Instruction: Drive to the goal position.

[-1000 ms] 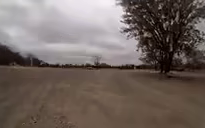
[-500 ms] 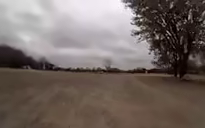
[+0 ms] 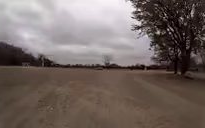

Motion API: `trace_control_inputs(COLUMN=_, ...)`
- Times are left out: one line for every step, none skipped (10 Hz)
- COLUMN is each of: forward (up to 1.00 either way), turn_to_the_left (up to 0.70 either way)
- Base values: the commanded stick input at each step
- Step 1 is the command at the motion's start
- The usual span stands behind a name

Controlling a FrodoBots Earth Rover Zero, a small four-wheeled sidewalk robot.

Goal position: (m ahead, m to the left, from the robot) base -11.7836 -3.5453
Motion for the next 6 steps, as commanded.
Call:
trace_control_inputs(forward=0.70, turn_to_the_left=-0.01)
trace_control_inputs(forward=0.70, turn_to_the_left=-0.01)
trace_control_inputs(forward=0.70, turn_to_the_left=-0.01)
trace_control_inputs(forward=0.70, turn_to_the_left=-0.01)
trace_control_inputs(forward=0.70, turn_to_the_left=-0.01)
trace_control_inputs(forward=0.70, turn_to_the_left=0.00)
